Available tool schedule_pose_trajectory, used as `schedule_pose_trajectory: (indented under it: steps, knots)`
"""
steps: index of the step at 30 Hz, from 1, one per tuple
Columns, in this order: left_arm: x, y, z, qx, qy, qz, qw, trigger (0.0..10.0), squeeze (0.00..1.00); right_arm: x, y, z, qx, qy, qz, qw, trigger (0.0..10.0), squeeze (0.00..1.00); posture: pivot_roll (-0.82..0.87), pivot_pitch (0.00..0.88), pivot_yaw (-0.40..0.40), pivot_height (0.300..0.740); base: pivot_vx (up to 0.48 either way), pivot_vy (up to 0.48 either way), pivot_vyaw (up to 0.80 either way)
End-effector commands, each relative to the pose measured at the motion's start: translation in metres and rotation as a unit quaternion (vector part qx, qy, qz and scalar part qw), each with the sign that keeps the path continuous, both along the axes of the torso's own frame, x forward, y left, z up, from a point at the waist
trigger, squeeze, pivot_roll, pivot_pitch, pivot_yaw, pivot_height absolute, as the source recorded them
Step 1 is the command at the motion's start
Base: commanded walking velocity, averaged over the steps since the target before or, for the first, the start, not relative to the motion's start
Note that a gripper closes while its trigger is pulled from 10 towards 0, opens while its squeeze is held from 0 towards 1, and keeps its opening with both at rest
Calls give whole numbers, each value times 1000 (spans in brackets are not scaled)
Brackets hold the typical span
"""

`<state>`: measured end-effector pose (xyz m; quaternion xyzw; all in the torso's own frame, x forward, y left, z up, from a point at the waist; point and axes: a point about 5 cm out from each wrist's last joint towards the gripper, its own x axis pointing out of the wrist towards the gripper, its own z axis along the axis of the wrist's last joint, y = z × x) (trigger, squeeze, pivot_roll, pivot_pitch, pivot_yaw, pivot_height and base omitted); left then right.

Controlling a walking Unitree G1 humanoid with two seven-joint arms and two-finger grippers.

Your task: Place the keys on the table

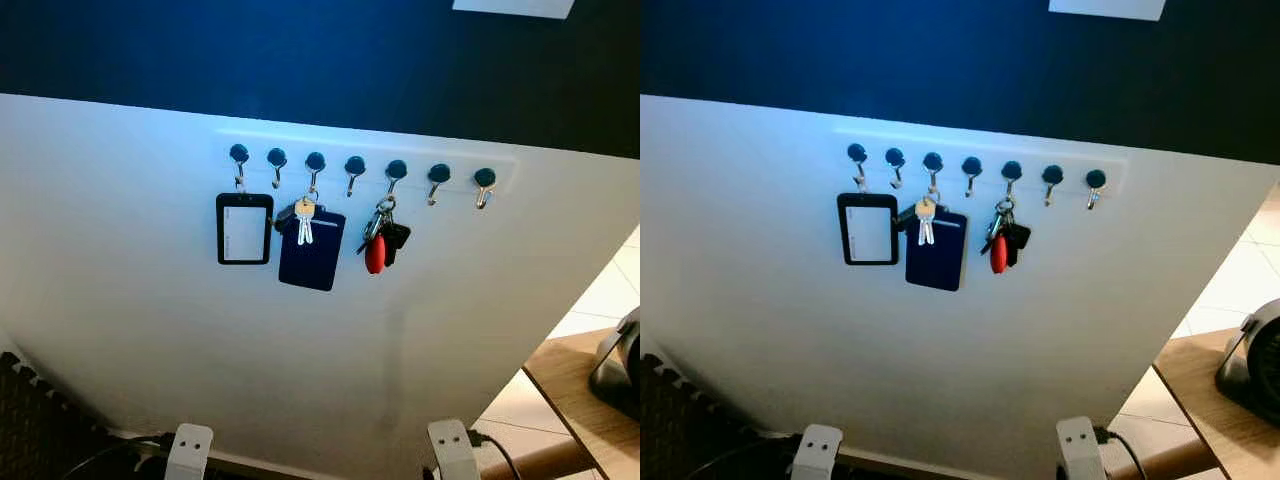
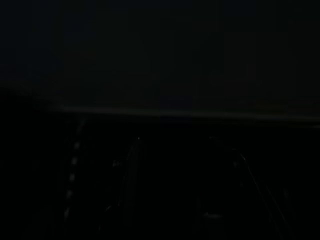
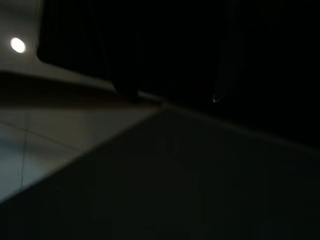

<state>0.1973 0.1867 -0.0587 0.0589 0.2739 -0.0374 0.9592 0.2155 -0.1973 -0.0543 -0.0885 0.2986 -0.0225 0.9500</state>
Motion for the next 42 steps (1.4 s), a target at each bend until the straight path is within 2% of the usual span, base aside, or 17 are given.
schedule_pose_trajectory:
  steps: [1, 3, 6, 8, 10, 15, 23, 33, 38, 39, 40, 41, 42]
  knots:
    - [-3, 3, 0, 6, -1, -10, 1000, 10000, 0, 2, 2, 2, 27, -15, -3, 1000, 10000, 0, 55, 73, -45, 740, 0, 0, 0]
    - [-4, 4, 0, 12, -5, -20, 1000, 10000, 0, 7, 6, 7, 69, -38, 2, 997, 10000, 0, 56, 76, -45, 740, 0, 0, 0]
    - [-5, 8, 1, 12, -6, -15, 1000, 10000, 0, 8, 10, 8, 85, -44, 17, 995, 10000, 0, 55, 73, -47, 740, 0, 0, 0]
    - [-5, 9, 1, 11, -6, -14, 1000, 10000, 0, 5, 11, 5, 85, -32, 19, 996, 10000, 0, 57, 75, -48, 740, 0, 0, 0]
    - [-5, 9, 1, 9, -8, -9, 1000, 10000, 0, -4, 11, -4, 75, 10, 17, 997, 10000, 0, 59, 75, -49, 740, 0, 0, 0]
    - [-9, 13, -3, -2, 12, 32, 999, 10000, 0, -22, 15, -17, 55, 64, 23, 996, 10000, 0, 60, 70, -48, 740, 0, 0, 0]
    - [-12, 8, -6, -9, 28, 10, 1000, 10000, 0, -37, 15, -27, 46, 107, 22, 993, 10000, 0, 58, 65, -40, 740, 0, 0, 0]
    - [-14, 14, -6, -9, 32, 21, 999, 10000, 0, -40, 2, -27, 24, 109, -3, 994, 10000, 0, 61, 69, -41, 740, 0, 0, 0]
    - [-14, 14, -5, -16, 27, 18, 999, 10000, 0, -38, 2, -25, 53, 91, -11, 994, 10000, 0, 62, 69, -39, 740, 0, 0, 0]
    - [-15, 13, -5, -20, 26, 16, 999, 10000, 0, -34, 4, -22, 88, 72, -17, 993, 10000, 0, 66, 71, -40, 740, 0, 0, 0]
    - [-15, 13, -5, -20, 26, 16, 999, 10000, 0, -34, 4, -22, 88, 72, -17, 993, 10000, 0, 66, 71, -40, 740, 0, 0, 0]
    - [-15, 12, -4, -28, 21, 12, 999, 10000, 0, -27, 9, -17, 143, 43, -17, 989, 10000, 0, 66, 71, -40, 740, 0, 0, 0]
    - [-15, 12, -4, -32, 18, 9, 999, 10000, 0, -24, 12, -15, 167, 30, -14, 985, 10000, 0, 66, 71, -40, 740, 0, 0, 0]
